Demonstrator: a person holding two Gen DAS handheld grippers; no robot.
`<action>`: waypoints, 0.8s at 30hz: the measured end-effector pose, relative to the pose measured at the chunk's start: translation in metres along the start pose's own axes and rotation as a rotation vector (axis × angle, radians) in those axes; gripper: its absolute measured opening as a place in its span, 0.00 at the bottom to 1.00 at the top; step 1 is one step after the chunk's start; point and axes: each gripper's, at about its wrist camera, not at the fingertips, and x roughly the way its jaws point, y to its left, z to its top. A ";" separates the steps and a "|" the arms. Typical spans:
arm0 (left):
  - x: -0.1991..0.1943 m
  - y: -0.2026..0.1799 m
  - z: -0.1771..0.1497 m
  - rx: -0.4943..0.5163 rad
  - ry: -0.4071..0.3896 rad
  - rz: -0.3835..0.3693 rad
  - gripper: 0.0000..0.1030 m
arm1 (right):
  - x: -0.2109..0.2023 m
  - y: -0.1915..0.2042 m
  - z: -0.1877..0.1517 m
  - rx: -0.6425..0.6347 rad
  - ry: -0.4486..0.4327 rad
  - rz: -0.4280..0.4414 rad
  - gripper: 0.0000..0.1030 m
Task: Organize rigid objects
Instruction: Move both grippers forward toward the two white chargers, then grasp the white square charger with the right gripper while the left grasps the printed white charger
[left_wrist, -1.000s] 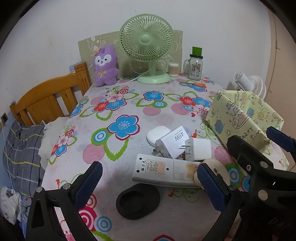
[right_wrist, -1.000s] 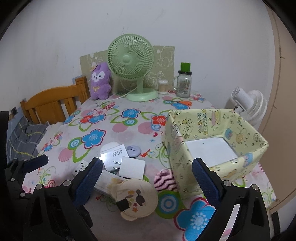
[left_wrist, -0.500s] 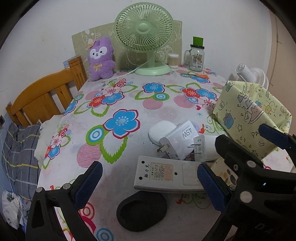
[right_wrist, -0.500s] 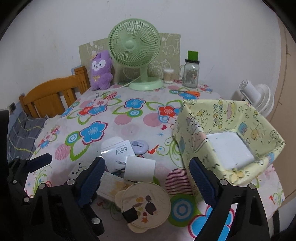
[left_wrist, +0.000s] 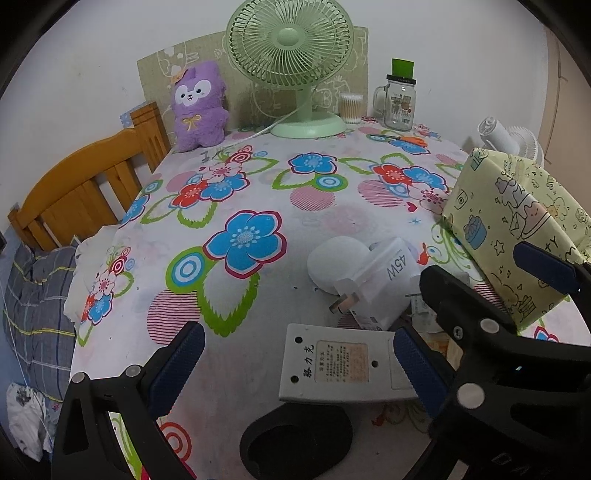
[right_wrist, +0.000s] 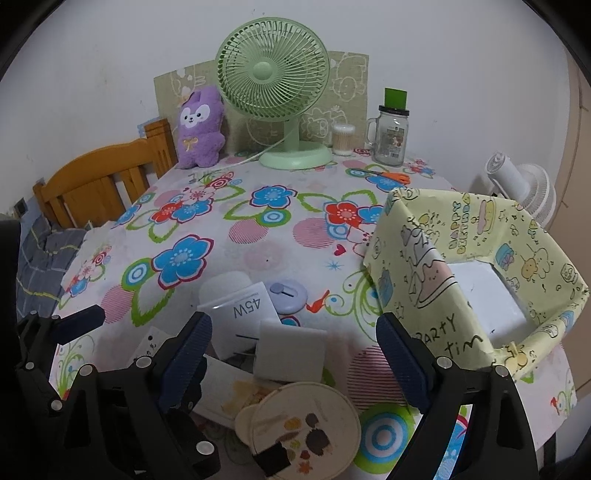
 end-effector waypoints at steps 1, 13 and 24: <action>0.001 0.000 0.000 0.001 0.002 0.000 1.00 | 0.002 0.001 0.000 0.002 0.004 0.000 0.88; 0.012 0.000 0.001 0.011 0.026 -0.024 1.00 | 0.036 -0.007 -0.007 0.133 0.132 0.025 0.77; 0.022 -0.009 0.010 0.028 0.049 -0.069 1.00 | 0.045 -0.013 -0.003 0.186 0.165 0.010 0.62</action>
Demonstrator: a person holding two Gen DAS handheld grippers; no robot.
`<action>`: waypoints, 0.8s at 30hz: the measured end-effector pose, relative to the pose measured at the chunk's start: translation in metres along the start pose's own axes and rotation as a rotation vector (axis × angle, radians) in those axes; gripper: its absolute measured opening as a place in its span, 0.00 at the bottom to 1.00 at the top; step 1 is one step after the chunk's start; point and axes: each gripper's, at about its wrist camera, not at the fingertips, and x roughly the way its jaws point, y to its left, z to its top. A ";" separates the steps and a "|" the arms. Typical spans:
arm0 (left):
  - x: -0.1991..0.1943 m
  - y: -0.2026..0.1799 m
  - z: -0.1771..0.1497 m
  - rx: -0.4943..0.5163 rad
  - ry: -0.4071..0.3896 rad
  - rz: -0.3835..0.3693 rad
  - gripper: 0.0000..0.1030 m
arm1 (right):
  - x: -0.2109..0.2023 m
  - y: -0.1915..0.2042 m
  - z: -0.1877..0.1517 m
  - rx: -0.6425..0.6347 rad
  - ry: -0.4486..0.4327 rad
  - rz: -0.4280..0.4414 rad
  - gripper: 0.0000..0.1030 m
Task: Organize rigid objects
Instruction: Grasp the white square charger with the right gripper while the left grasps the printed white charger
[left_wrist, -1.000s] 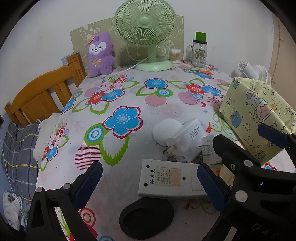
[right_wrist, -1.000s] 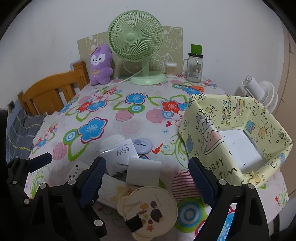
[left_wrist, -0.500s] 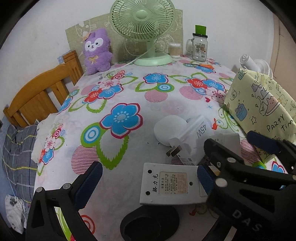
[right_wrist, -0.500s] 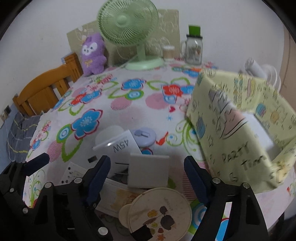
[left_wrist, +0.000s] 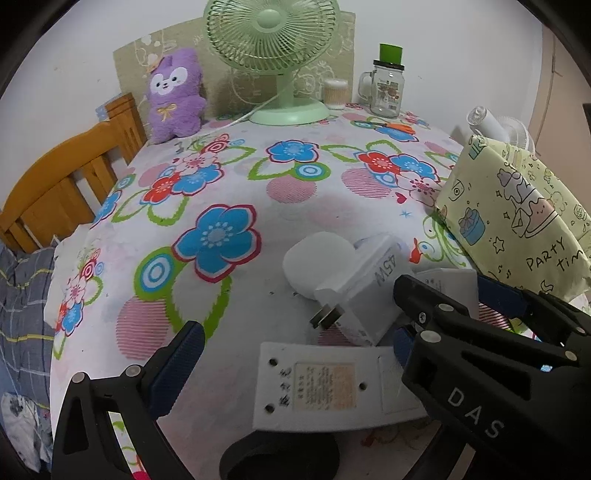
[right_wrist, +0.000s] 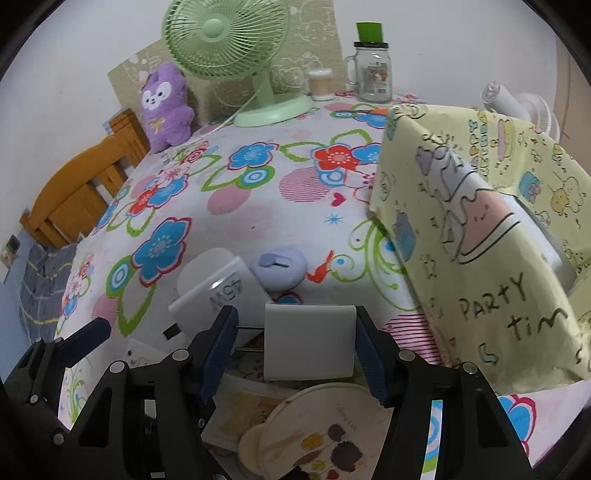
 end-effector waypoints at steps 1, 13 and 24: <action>0.001 -0.001 0.001 0.004 -0.002 0.006 1.00 | -0.001 0.000 0.001 -0.003 -0.007 -0.015 0.62; 0.022 -0.014 0.015 0.031 0.030 -0.019 1.00 | 0.002 -0.006 0.009 0.022 -0.013 -0.078 0.62; 0.023 -0.022 0.016 0.053 0.027 -0.101 0.48 | 0.004 -0.016 0.009 0.065 0.002 -0.091 0.63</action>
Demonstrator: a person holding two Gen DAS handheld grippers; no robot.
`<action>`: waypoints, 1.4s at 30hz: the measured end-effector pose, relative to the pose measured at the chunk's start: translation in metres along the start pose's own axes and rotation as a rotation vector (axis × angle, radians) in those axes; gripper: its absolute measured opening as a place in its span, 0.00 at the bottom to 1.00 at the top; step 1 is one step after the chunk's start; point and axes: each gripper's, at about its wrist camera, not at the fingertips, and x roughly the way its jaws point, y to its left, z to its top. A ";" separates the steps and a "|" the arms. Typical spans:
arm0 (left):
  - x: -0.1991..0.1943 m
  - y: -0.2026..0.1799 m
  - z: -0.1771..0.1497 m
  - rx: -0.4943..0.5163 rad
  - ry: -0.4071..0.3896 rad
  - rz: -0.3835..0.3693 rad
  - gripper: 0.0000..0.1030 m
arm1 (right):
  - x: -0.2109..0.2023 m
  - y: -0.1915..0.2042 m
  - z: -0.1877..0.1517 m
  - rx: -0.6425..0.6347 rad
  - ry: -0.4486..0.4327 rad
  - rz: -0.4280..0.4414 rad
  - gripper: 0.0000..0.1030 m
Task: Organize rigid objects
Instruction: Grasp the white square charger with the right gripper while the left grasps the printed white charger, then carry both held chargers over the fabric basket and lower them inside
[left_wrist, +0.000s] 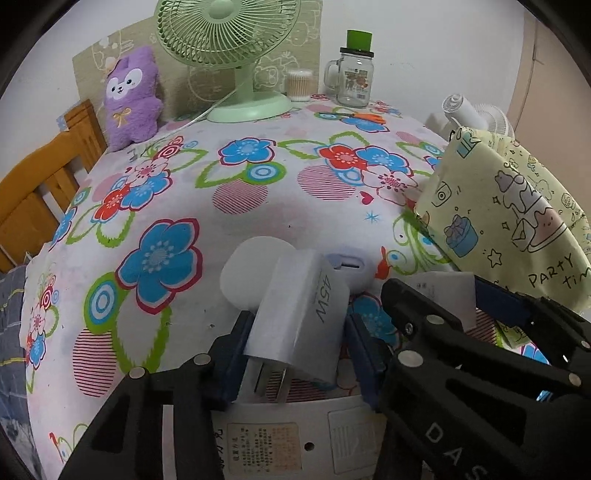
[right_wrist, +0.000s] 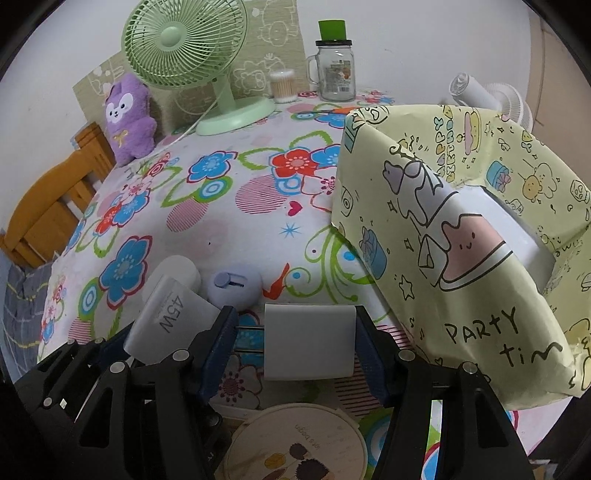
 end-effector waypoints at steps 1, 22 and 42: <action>-0.002 -0.001 -0.001 0.003 -0.005 -0.001 0.47 | 0.000 0.000 0.000 -0.001 0.000 0.003 0.63; -0.039 -0.012 -0.006 0.018 -0.091 -0.001 0.26 | -0.030 0.003 -0.004 -0.007 -0.063 0.019 0.63; -0.097 -0.024 -0.018 0.000 -0.187 0.045 0.26 | -0.086 0.005 -0.010 -0.053 -0.155 0.044 0.63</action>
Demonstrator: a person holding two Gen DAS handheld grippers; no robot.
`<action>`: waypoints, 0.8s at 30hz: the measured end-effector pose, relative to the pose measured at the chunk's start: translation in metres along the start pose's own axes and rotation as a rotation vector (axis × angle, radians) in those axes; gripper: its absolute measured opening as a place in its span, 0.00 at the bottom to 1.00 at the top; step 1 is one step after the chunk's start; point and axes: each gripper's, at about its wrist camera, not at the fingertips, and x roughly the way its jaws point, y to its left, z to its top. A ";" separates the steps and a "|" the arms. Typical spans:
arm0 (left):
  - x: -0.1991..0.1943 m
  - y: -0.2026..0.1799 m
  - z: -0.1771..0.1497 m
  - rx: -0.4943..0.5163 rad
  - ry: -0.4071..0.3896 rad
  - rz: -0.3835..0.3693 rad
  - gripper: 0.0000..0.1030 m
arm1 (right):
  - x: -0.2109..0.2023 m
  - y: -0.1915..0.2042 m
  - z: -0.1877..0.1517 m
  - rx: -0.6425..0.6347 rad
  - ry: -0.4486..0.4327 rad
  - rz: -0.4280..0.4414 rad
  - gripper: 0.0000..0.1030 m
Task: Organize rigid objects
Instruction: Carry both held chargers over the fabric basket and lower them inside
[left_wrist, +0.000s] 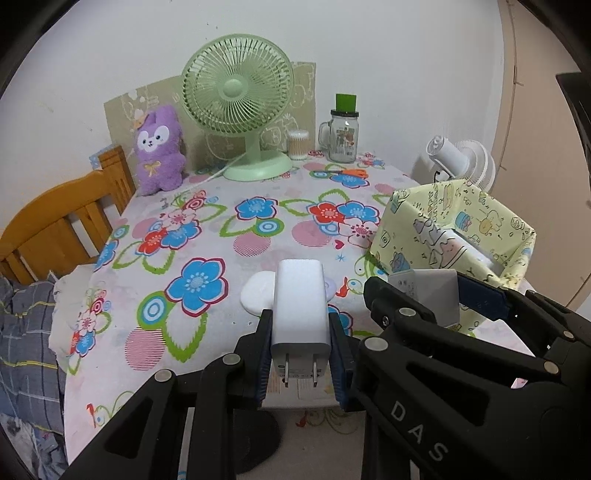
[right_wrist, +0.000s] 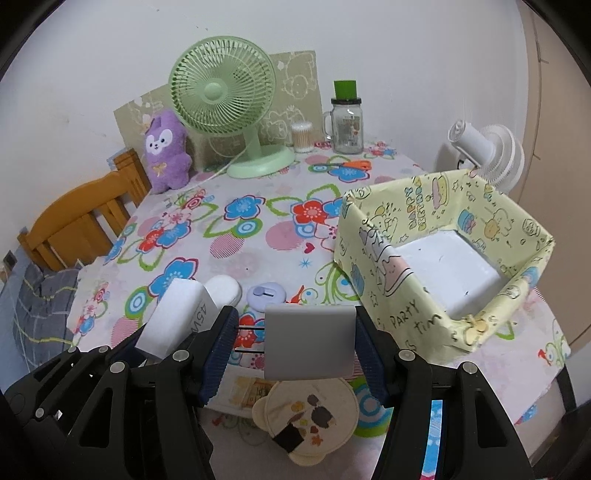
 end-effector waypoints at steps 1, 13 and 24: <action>-0.002 -0.001 0.000 0.000 -0.003 0.002 0.26 | -0.004 0.000 0.000 -0.005 -0.004 0.000 0.63; -0.033 -0.009 0.001 -0.009 -0.055 0.040 0.26 | -0.036 -0.002 0.001 -0.038 -0.052 0.012 0.63; -0.047 -0.023 0.009 -0.013 -0.083 0.042 0.26 | -0.056 -0.014 0.010 -0.052 -0.083 0.016 0.63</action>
